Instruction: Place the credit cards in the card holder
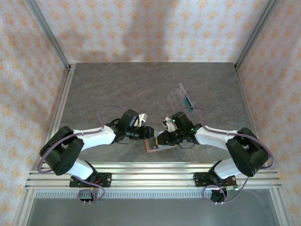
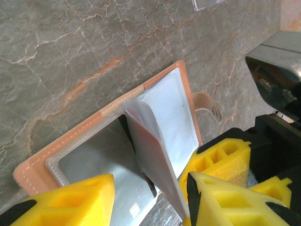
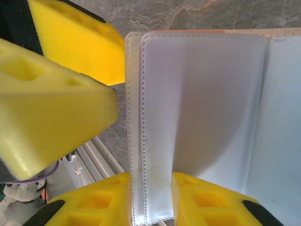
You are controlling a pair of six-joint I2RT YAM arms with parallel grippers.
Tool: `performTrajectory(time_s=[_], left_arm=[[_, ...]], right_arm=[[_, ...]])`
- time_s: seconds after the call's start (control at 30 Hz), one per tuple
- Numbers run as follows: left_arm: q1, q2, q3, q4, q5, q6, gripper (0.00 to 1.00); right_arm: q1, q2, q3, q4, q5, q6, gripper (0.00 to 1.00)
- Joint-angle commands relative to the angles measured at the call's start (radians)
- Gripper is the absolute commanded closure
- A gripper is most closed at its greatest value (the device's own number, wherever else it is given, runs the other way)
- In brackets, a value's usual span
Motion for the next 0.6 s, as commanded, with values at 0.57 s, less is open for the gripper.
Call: performTrajectory(time_s=[0.57], left_arm=[[0.008, 0.109, 0.028, 0.011, -0.002, 0.034, 0.61]], right_arm=[[0.007, -0.055, 0.029, -0.216, 0.172, -0.089, 0.52]])
